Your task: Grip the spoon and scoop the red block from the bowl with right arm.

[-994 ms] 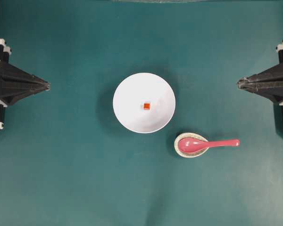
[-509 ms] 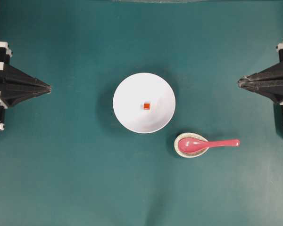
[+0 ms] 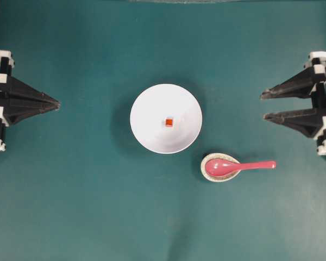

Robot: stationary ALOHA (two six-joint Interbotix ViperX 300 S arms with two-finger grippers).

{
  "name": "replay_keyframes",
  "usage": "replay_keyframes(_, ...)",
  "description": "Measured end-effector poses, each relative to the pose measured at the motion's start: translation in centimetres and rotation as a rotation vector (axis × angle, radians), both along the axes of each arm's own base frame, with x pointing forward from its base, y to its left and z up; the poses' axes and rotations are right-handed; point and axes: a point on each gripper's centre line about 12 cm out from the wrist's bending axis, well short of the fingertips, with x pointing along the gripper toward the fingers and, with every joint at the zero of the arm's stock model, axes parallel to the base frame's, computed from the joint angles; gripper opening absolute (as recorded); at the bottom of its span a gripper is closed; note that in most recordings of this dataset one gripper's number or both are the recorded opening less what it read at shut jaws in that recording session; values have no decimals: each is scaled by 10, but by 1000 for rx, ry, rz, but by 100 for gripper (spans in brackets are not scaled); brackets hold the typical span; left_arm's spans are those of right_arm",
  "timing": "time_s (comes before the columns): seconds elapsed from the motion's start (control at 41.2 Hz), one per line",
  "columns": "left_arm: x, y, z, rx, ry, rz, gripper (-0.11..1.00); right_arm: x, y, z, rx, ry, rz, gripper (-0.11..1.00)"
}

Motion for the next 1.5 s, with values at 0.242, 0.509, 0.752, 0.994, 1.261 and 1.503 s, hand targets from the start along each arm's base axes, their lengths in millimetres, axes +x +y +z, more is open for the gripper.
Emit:
replay_keyframes(0.242, 0, 0, 0, -2, 3, 0, 0, 11, 21, -29, -8, 109, 87, 52)
replay_keyframes(0.509, 0, 0, 0, -8, 2, 1, 0, 14, 38, -83, 45, 198, 125, 52)
replay_keyframes(0.752, 0, 0, 0, -8, 0, 3, 0, 8, 44, -118, 85, 214, 107, 52)
replay_keyframes(0.994, 0, 0, 0, -9, 2, 3, 0, 2, 48, -146, 79, 255, 95, 52)
replay_keyframes(1.261, 0, 0, 0, -8, 3, 1, 0, -1, 47, -165, 40, 301, 83, 52)
replay_keyframes(1.503, 0, 0, -4, -9, 35, 2, 0, -5, 52, -178, -2, 315, 108, 52)
